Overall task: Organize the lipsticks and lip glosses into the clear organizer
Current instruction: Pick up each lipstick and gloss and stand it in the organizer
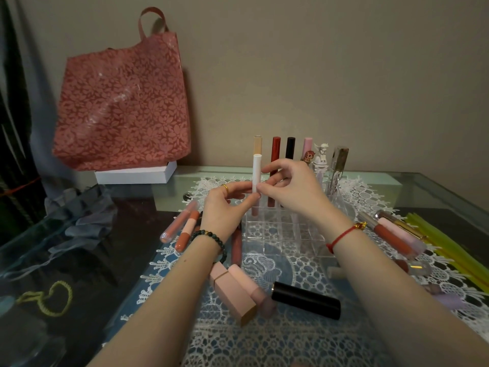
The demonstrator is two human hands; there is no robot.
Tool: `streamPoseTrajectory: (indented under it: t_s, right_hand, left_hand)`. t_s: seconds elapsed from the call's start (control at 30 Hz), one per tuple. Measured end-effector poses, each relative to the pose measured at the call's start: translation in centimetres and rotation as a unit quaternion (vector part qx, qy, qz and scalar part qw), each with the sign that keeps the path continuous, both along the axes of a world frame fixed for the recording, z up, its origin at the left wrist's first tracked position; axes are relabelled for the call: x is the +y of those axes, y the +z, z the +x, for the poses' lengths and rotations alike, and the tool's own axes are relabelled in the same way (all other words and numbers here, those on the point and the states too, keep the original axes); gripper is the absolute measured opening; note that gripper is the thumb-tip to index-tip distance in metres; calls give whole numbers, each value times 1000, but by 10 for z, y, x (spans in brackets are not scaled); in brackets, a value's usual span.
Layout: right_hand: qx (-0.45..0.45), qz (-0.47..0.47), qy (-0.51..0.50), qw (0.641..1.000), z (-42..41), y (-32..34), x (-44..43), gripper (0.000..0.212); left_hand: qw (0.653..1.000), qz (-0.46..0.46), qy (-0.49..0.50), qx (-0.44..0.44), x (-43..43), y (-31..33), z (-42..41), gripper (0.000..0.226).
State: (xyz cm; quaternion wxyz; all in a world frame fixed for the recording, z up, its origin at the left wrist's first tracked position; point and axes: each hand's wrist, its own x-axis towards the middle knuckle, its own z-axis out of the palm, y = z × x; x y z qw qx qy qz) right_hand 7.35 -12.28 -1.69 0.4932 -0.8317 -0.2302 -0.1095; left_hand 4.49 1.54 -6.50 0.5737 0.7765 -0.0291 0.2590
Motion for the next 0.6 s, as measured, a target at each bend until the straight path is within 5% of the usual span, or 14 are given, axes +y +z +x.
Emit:
streamPoseTrajectory:
  t_s: [0.6]
  right_hand:
    - [-68,-72,-15,995,-27,27,-10,22]
  left_hand:
    - [995,76,57,24,59,27,-30,23]
